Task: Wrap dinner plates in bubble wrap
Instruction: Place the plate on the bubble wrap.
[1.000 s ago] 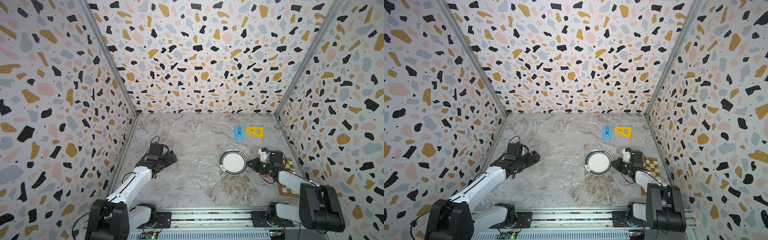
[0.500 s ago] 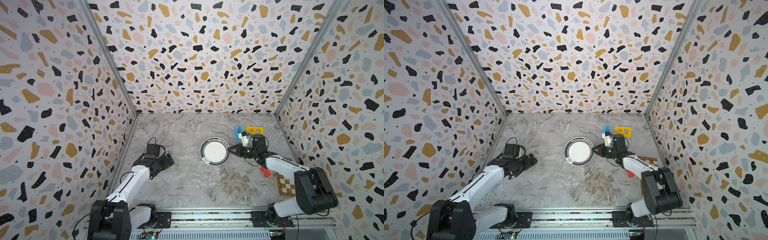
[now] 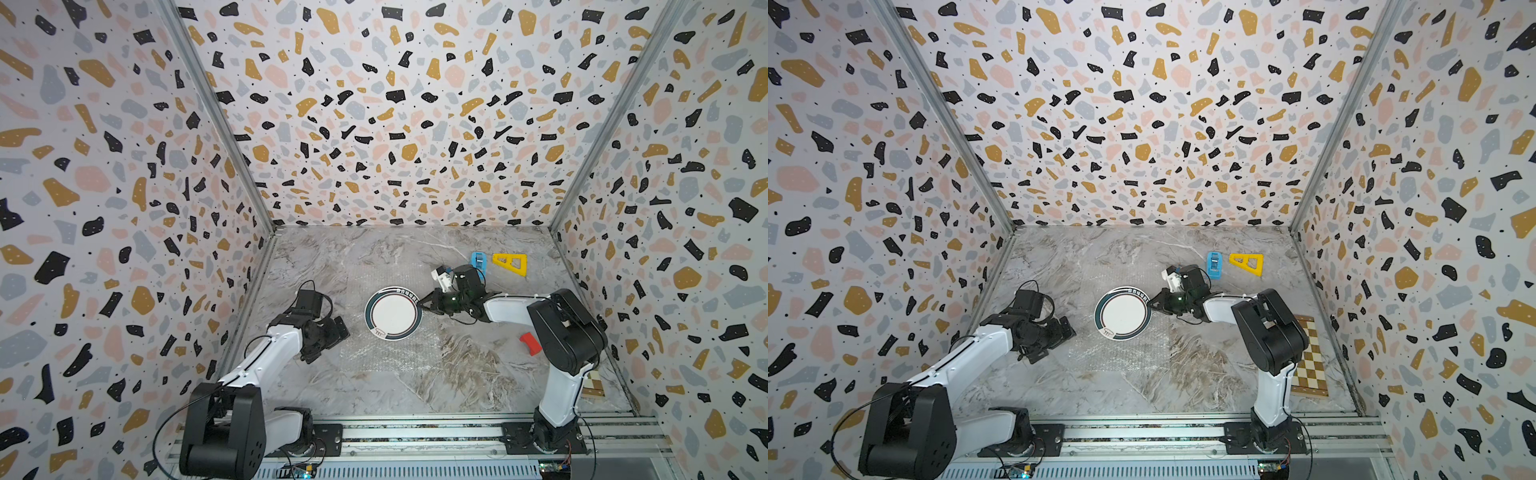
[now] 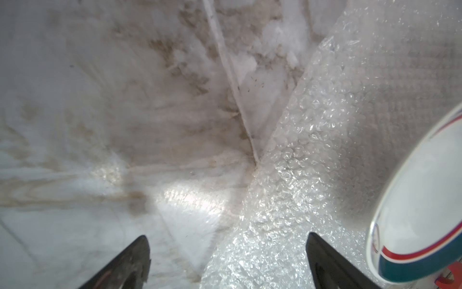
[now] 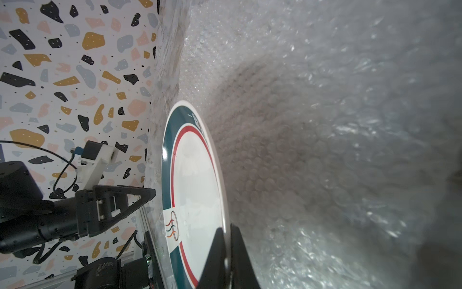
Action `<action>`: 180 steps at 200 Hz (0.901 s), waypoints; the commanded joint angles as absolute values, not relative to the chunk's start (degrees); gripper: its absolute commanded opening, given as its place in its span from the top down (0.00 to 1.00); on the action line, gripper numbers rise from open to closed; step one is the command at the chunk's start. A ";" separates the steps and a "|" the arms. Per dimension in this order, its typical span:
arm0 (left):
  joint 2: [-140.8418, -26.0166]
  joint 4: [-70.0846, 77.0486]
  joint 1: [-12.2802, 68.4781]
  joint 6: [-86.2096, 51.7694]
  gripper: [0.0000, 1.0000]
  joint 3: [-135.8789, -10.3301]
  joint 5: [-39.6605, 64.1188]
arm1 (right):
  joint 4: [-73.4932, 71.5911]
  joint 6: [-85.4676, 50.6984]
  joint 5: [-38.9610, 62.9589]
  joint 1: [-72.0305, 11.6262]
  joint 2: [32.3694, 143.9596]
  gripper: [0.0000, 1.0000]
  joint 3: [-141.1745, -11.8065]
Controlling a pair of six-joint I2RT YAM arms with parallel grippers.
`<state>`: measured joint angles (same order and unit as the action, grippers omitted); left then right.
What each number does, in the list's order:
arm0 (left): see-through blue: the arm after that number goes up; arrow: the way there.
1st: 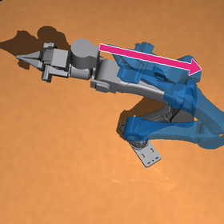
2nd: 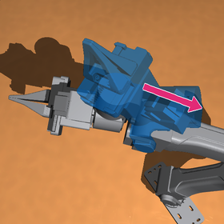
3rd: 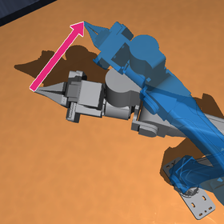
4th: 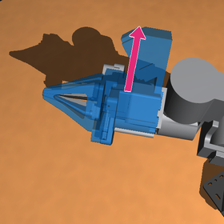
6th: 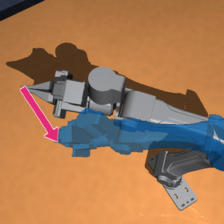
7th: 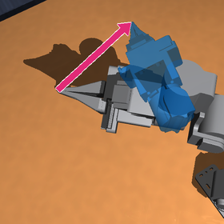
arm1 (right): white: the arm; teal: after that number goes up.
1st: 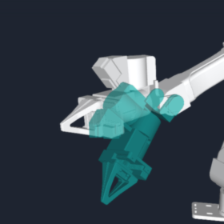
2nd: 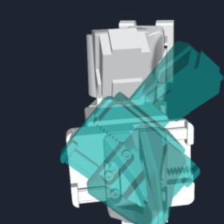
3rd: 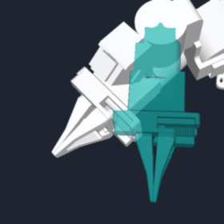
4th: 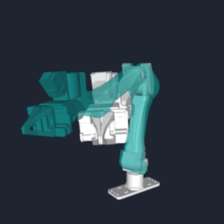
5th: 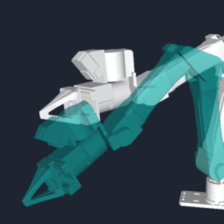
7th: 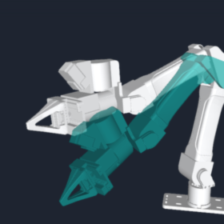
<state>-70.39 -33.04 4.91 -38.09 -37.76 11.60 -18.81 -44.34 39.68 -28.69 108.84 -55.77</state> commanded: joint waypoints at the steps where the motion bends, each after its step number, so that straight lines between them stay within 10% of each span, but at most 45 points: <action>1: -69.53 -34.51 4.57 -38.41 0.04 -37.08 12.22 | -20.46 -44.91 41.44 -29.36 109.29 1.00 -59.20; 103: -69.86 -36.58 4.26 -37.97 0.06 -37.51 13.82 | -18.73 -44.21 38.41 -30.56 112.86 1.00 -59.99; 180: -69.61 -44.62 4.31 -42.81 0.15 -35.12 13.01 | -12.05 -38.77 32.88 -30.65 107.20 0.66 -59.90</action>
